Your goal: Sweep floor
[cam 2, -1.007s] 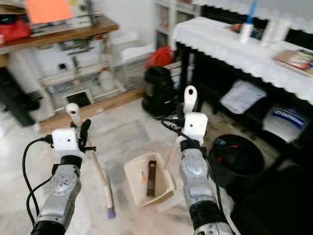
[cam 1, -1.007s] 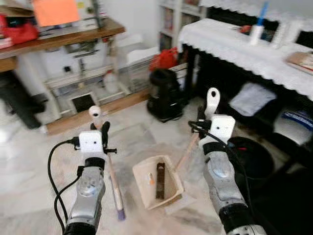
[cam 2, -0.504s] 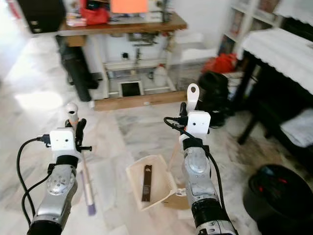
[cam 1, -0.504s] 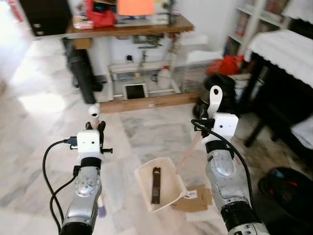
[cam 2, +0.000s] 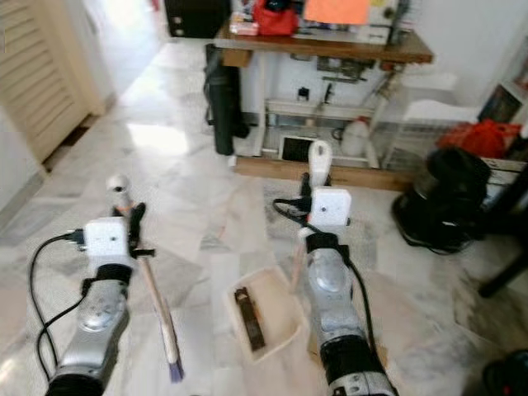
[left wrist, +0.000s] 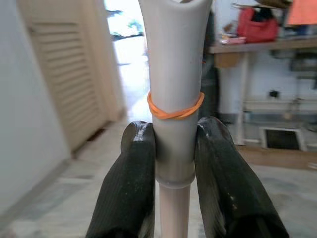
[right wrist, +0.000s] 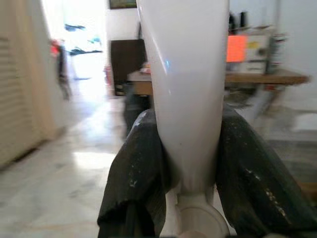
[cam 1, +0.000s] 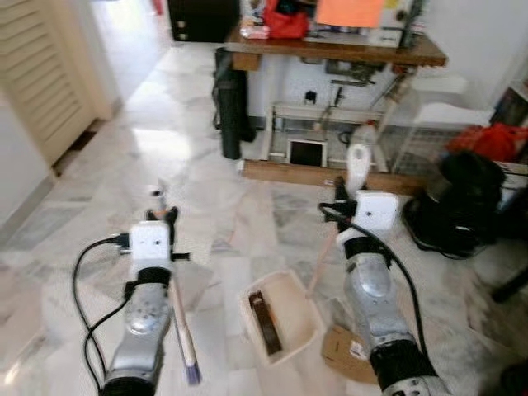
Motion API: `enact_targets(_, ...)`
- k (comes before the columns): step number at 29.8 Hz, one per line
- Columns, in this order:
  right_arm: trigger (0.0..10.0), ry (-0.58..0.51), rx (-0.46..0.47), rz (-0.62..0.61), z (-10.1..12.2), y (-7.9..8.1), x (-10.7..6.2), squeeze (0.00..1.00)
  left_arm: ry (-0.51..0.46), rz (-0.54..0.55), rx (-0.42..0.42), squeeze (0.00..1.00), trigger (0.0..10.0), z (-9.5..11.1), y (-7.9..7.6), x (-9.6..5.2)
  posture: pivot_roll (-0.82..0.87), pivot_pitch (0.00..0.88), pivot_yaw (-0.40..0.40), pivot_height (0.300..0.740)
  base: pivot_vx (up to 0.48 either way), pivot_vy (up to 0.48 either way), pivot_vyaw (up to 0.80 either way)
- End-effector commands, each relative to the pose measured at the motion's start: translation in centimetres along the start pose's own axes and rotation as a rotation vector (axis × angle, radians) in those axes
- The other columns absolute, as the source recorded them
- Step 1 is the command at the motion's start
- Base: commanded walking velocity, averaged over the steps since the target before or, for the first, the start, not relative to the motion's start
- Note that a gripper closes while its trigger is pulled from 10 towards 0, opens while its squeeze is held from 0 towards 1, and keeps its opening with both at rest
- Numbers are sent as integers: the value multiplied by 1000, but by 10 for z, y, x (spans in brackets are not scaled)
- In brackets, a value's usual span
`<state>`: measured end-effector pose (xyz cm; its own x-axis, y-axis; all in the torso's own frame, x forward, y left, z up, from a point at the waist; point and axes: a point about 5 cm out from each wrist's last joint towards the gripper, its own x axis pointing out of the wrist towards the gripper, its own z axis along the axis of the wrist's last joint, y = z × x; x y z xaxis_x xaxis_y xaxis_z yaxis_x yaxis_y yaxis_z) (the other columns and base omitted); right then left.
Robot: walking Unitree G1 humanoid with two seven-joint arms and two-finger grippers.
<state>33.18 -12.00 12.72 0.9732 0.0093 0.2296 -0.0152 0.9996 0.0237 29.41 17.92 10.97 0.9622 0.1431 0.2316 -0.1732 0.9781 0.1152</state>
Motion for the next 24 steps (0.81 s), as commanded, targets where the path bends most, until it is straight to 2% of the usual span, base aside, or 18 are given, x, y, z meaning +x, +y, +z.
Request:
enact_targets(1,10000,46,188,-116,-4,-9,1,0,-37,-23,-8,0,10000,9,-7,1,102,0,-4,740,0,0,0)
enact_targets(2,10000,46,188,-116,-4,-9,1,0,-37,-23,-8,0,10000,9,-7,1,102,0,-4,740,0,0,0)
enact_targets(7,10000,156,388,-244,-19,-17,1,0,-32,-30,-1,0,10000,8,-5,1,110,0,0,740,0,0,0)
enact_targets(11,10000,182,417,-267,-22,-19,0,0,-32,-34,1,0,10000,8,-4,1,108,0,5,740,0,0,0)
enact_targets(17,10000,181,383,-256,-22,-20,0,0,-32,-39,4,0,10000,9,-5,2,106,0,4,740,0,0,0)
enact_targets(24,10000,130,218,-166,-15,-13,1,0,-43,-53,29,0,10000,11,-4,3,112,0,3,740,0,0,0)
